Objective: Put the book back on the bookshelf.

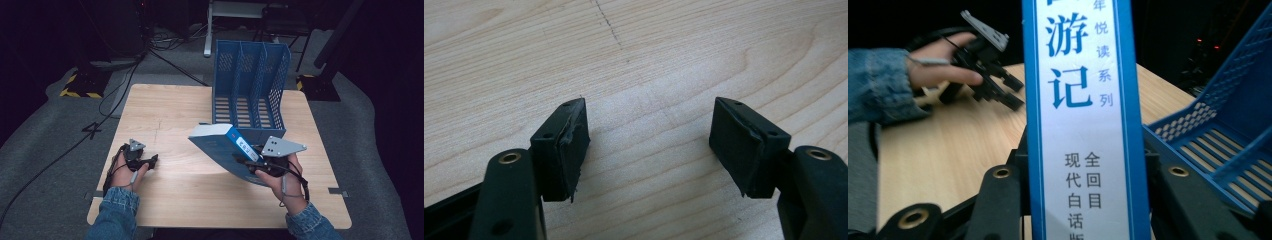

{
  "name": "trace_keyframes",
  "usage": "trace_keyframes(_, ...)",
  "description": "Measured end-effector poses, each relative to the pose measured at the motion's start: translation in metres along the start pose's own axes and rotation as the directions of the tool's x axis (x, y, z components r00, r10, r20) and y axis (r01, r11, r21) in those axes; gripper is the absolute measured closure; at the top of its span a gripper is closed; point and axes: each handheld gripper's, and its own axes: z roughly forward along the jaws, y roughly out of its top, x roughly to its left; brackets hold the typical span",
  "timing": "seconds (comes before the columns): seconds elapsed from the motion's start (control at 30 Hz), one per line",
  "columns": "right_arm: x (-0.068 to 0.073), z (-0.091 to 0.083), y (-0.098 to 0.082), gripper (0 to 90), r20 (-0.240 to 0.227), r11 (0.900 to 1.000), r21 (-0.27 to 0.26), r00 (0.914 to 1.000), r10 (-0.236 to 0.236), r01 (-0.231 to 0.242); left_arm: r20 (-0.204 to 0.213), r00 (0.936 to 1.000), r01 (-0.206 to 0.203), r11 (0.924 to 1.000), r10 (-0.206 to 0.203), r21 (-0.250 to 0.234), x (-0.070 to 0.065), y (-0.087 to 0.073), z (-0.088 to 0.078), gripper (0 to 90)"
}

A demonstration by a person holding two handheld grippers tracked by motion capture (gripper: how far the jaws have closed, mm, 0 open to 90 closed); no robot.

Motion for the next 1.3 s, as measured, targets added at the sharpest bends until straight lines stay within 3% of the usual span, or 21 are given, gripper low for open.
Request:
trace_keyframes(0.1, -0.002, -0.001, 0.0, 61.8, -0.026, 1.0, -0.017, 0.9994, 0.022, -0.022, 0.002, 1.0, -0.002, 1.0, 0.002, -0.001, 0.0, 0.0, 0.0, 32.2)
trace_keyframes(0.23, -0.01, -0.005, -0.002, 61.8, -0.093, 0.994, -0.063, 0.9918, 0.088, -0.094, 0.002, 1.0, -0.001, 1.0, 0.001, -0.002, 0.0, 0.001, 0.001, 32.2)
trace_keyframes(0.57, -0.027, -0.019, -0.001, 61.8, -0.131, 0.976, -0.156, 0.9822, 0.135, -0.154, -0.002, 1.0, 0.0, 1.0, 0.0, -0.001, 0.0, 0.001, 0.001, 32.2)
trace_keyframes(0.93, -0.046, -0.028, 0.007, 61.9, -0.157, 0.94, -0.255, 0.9687, 0.192, -0.228, -0.006, 1.0, 0.007, 1.0, -0.007, -0.001, -0.001, 0.002, 0.002, 32.0)
trace_keyframes(1.2, -0.058, -0.03, 0.019, 61.8, -0.15, 0.915, -0.327, 0.9689, 0.197, -0.237, -0.01, 0.9999, 0.005, 1.0, -0.005, 0.0, -0.001, 0.003, 0.003, 32.0)
trace_keyframes(1.3, -0.063, -0.029, 0.023, 61.8, -0.131, 0.902, -0.348, 0.9663, 0.222, -0.254, -0.01, 0.9999, 0.005, 1.0, -0.005, -0.001, -0.001, 0.003, 0.003, 31.9)
